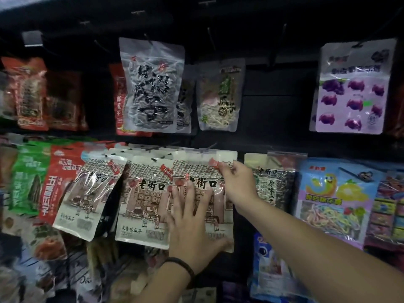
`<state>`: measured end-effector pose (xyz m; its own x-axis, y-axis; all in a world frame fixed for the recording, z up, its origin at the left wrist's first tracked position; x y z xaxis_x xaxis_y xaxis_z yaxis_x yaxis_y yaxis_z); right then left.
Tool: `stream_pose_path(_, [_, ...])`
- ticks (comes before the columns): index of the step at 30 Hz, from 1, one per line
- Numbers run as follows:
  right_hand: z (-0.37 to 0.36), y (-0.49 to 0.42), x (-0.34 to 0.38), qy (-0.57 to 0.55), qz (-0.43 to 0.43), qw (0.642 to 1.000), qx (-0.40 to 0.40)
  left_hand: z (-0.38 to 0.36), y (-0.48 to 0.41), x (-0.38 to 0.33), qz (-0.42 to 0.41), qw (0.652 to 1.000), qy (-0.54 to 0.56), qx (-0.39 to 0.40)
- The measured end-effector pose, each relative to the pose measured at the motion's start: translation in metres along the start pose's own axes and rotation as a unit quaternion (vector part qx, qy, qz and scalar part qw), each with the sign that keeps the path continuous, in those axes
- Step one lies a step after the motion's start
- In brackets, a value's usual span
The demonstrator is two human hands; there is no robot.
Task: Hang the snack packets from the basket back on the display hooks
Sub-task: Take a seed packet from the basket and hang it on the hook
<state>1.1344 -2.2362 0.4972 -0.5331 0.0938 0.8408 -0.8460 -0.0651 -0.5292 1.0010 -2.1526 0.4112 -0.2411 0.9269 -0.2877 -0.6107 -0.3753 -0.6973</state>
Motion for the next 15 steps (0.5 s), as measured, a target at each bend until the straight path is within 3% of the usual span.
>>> stream_pose_path(15, [-0.009,-0.008,-0.010,0.053,-0.027,0.997,-0.047,-0.019,-0.001,-0.008,0.015,0.999,0.031,0.014])
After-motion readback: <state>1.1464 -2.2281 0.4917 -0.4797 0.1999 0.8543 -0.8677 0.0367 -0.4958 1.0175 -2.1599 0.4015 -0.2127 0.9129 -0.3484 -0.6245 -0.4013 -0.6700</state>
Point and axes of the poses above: each hand's wrist, its own y-axis away from the middle knuckle, its own z-axis out of the back of the hand, x = y × z, the point moved 3 cm from there along -y, towards the middle knuckle, and after that the axes turned 7 degrees about -x, right-handed, at the moved point
